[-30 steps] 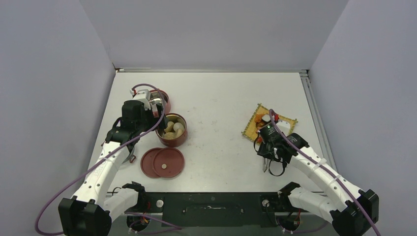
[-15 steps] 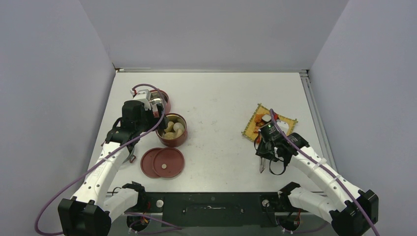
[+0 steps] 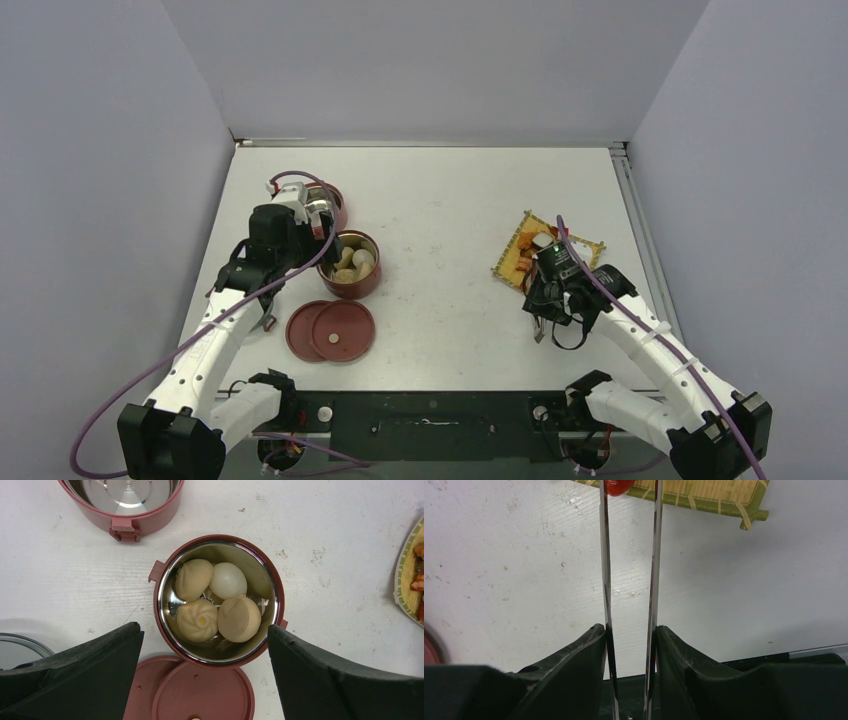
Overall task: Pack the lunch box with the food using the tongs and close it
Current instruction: Pick up the fake food from the plate, then place the fake food in the packing box, then pick up the fake food from the plate.
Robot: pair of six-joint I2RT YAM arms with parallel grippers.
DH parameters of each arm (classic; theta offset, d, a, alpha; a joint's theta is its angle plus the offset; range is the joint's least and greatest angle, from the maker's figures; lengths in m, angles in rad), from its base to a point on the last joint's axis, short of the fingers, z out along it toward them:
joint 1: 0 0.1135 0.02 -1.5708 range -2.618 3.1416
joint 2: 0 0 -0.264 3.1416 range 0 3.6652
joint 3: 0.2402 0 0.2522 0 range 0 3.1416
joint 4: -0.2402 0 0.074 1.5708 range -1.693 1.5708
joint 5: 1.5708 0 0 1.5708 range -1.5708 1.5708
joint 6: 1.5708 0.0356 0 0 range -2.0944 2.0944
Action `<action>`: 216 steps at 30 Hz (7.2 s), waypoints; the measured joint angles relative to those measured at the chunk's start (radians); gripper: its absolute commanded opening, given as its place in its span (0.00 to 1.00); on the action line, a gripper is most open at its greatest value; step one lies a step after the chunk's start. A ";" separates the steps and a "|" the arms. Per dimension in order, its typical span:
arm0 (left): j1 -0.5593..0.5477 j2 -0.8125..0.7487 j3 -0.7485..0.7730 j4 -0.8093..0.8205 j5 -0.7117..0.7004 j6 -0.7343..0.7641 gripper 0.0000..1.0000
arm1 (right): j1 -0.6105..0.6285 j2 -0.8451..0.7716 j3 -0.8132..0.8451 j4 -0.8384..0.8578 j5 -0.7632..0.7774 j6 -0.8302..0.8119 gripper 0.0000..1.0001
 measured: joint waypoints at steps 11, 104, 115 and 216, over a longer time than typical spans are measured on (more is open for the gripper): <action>-0.006 -0.002 0.000 0.000 -0.001 0.000 0.95 | -0.066 0.031 0.000 0.008 -0.032 -0.064 0.33; 0.138 0.247 0.001 -0.038 0.103 -0.003 0.30 | 0.442 0.546 0.366 0.706 -0.250 -0.563 0.05; 0.129 0.277 0.007 -0.039 0.105 0.000 0.16 | 0.493 0.635 0.436 0.658 -0.142 -0.611 0.05; 0.152 0.071 0.004 -0.003 0.048 -0.023 0.84 | -0.134 0.223 0.246 0.193 0.134 -0.408 0.42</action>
